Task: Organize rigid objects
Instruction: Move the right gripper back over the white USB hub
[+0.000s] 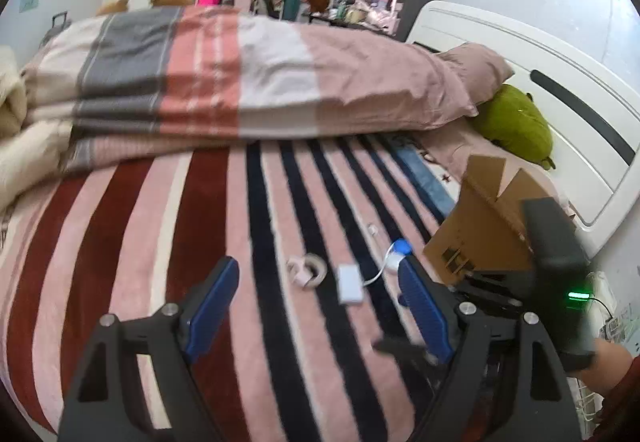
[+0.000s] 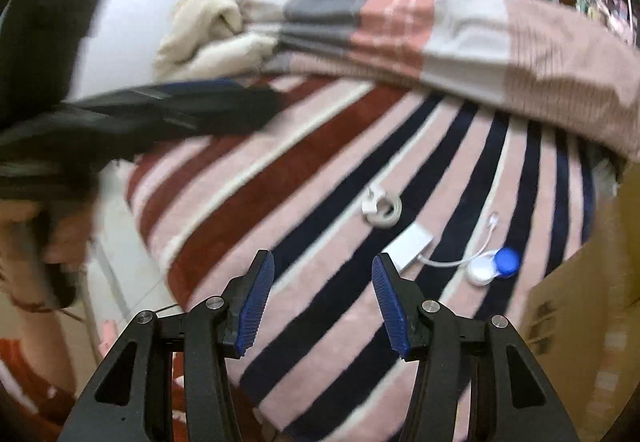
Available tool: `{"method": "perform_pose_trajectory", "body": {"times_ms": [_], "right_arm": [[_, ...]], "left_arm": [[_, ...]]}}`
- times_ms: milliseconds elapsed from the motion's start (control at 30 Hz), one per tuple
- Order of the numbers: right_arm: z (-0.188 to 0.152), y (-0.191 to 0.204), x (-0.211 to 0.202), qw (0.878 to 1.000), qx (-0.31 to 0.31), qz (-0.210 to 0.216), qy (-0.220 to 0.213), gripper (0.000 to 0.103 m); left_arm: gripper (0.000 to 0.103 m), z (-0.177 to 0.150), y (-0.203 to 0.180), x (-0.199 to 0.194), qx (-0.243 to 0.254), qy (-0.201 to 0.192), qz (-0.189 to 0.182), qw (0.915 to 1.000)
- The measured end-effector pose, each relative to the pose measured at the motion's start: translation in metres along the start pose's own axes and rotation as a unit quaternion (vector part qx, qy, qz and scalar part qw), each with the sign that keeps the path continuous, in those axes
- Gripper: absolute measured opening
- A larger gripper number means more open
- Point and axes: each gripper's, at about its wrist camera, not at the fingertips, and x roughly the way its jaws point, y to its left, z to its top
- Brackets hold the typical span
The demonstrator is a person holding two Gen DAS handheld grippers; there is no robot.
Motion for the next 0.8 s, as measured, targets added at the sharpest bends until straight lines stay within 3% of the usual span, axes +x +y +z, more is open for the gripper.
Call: {"method": "perform_pose_trajectory", "body": {"times_ms": [133, 267, 333, 500, 533, 567, 733, 767, 800], "right_arm": [[-0.009, -0.024, 0.058, 0.998, 0.022, -0.058, 0.033, 0.047], [-0.008, -0.042, 0.078, 0.997, 0.018, -0.08, 0.006, 0.048], [-0.004, -0.047, 0.088, 0.995, 0.0, -0.1, -0.002, 0.064], [-0.002, -0.058, 0.109, 0.995, -0.017, -0.089, 0.028, 0.064], [-0.002, -0.057, 0.107, 0.996, -0.018, -0.088, 0.025, 0.052], [-0.004, -0.056, 0.104, 0.996, -0.02, -0.081, 0.025, 0.046], [-0.006, -0.039, 0.094, 0.995, -0.052, -0.079, 0.017, 0.038], [-0.006, -0.035, 0.09, 0.996, -0.055, -0.073, 0.013, 0.03], [-0.005, -0.03, 0.084, 0.996, -0.057, -0.066, 0.008, 0.029]], "left_arm": [[0.079, -0.015, 0.013, -0.001, -0.017, 0.006, 0.004, 0.9998], [0.079, -0.02, 0.016, -0.003, -0.021, 0.009, 0.009, 0.9997], [0.079, -0.02, 0.014, -0.005, -0.019, 0.009, 0.011, 0.9997], [0.079, -0.021, 0.013, -0.006, -0.017, 0.008, 0.009, 0.9998], [0.079, -0.021, 0.012, -0.005, -0.017, 0.01, 0.009, 0.9998], [0.079, -0.02, 0.013, -0.004, -0.017, 0.012, 0.008, 0.9997], [0.079, -0.021, 0.009, 0.004, -0.013, 0.025, 0.001, 0.9996], [0.079, -0.021, 0.006, 0.005, -0.011, 0.027, -0.002, 0.9996], [0.079, -0.021, 0.004, 0.007, -0.009, 0.029, -0.005, 0.9995]]}}
